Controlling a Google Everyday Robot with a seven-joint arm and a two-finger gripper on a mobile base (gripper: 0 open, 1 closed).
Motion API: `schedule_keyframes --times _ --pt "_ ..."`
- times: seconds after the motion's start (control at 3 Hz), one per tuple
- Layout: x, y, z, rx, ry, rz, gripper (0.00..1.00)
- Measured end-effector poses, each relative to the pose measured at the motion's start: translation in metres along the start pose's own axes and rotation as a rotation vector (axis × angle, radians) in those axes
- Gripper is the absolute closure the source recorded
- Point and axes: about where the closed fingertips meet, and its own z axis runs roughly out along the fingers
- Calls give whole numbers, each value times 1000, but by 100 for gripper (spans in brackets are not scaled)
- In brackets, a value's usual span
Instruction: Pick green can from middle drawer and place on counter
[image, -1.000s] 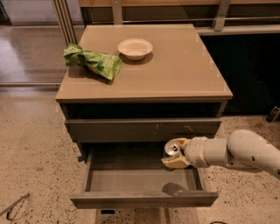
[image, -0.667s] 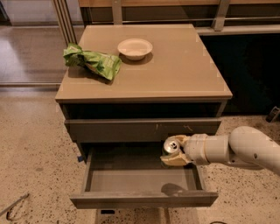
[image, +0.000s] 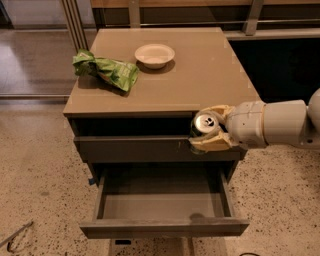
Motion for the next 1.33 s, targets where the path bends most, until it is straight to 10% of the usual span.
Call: schedule_keyframes --times 0.67,1.33 --pt "-5 -17 5 -24 -10 40 100" --pt "-20 -109 27 -102 -23 184 100"
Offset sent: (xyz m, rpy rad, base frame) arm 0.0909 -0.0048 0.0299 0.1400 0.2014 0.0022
